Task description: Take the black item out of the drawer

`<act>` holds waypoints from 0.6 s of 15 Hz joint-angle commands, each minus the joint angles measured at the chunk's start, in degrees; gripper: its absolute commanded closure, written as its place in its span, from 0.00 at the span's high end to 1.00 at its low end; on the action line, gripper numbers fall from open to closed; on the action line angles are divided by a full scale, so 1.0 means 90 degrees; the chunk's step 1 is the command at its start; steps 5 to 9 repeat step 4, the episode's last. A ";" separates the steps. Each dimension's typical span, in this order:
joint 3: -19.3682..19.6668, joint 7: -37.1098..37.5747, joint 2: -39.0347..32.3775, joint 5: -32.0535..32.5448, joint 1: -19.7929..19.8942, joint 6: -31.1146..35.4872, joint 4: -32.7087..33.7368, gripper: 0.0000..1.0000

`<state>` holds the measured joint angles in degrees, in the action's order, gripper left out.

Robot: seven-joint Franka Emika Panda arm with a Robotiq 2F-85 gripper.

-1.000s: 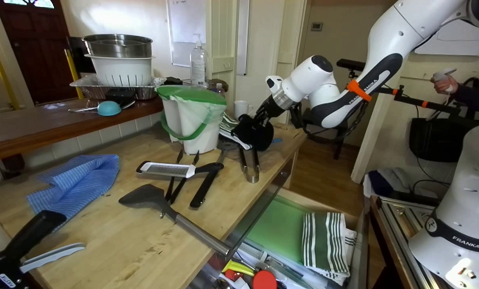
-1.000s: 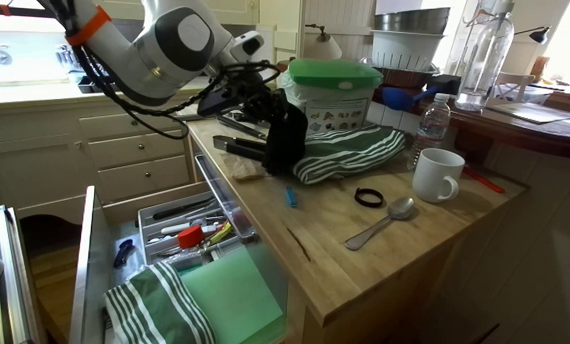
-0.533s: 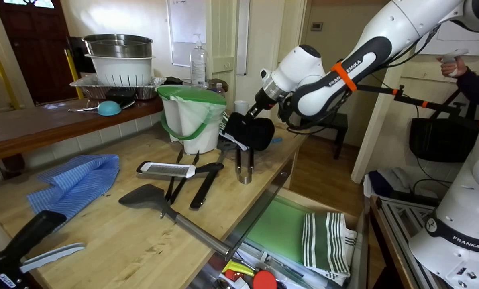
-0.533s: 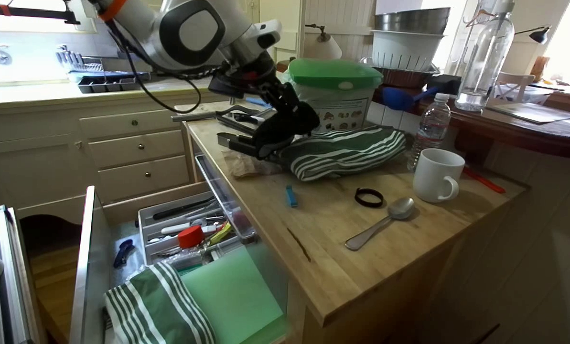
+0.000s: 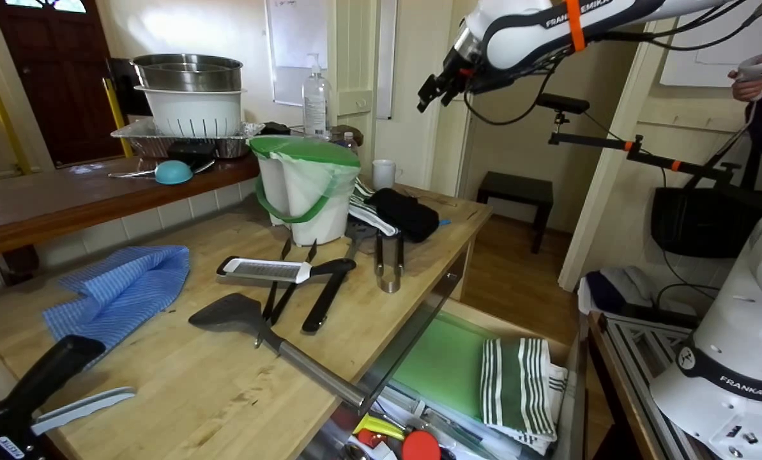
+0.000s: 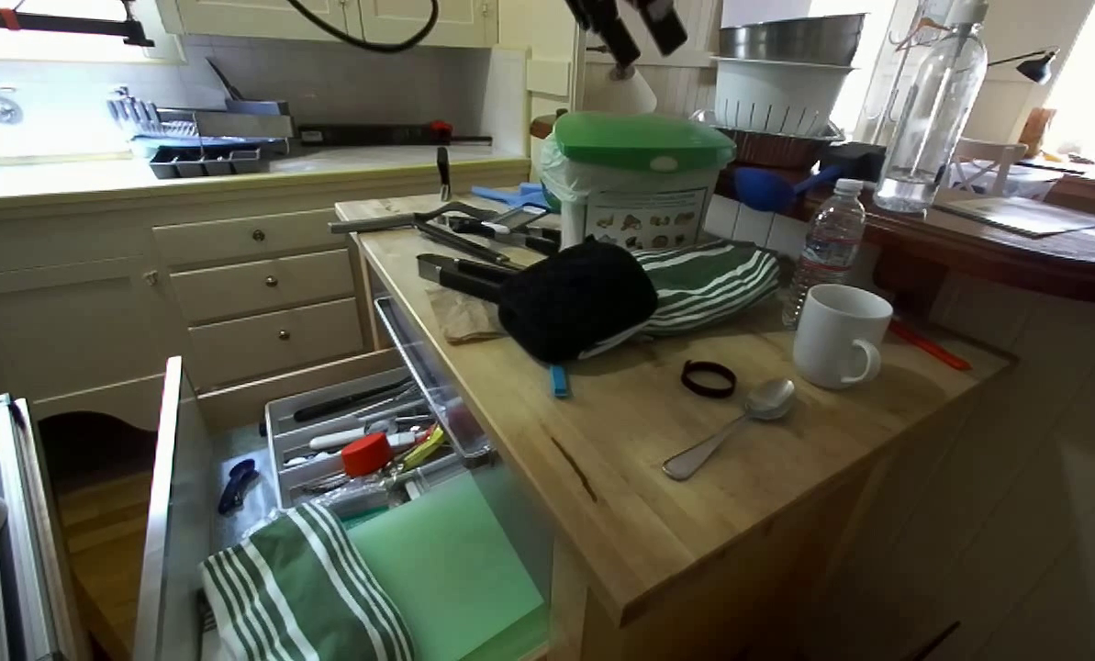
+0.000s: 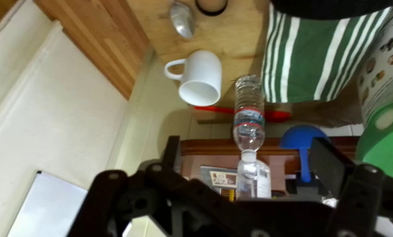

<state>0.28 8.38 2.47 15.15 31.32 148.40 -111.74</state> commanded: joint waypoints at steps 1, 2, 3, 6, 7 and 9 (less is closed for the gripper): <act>0.0715 -0.0296 0.0319 0.0556 -0.0748 -0.0414 0.0118 1.00; 0.0893 -0.0203 0.0217 0.0291 -0.0830 -0.0171 0.0121 0.99; 0.0953 -0.0221 0.0286 0.0411 -0.0919 -0.0213 0.0122 0.99; 0.0974 -0.0226 0.0312 0.0466 -0.0973 -0.0233 0.0121 1.00; 0.0974 -0.0226 0.0312 0.0466 -0.0973 -0.0233 0.0121 1.00; 0.0974 -0.0226 0.0312 0.0466 -0.0973 -0.0233 0.0121 1.00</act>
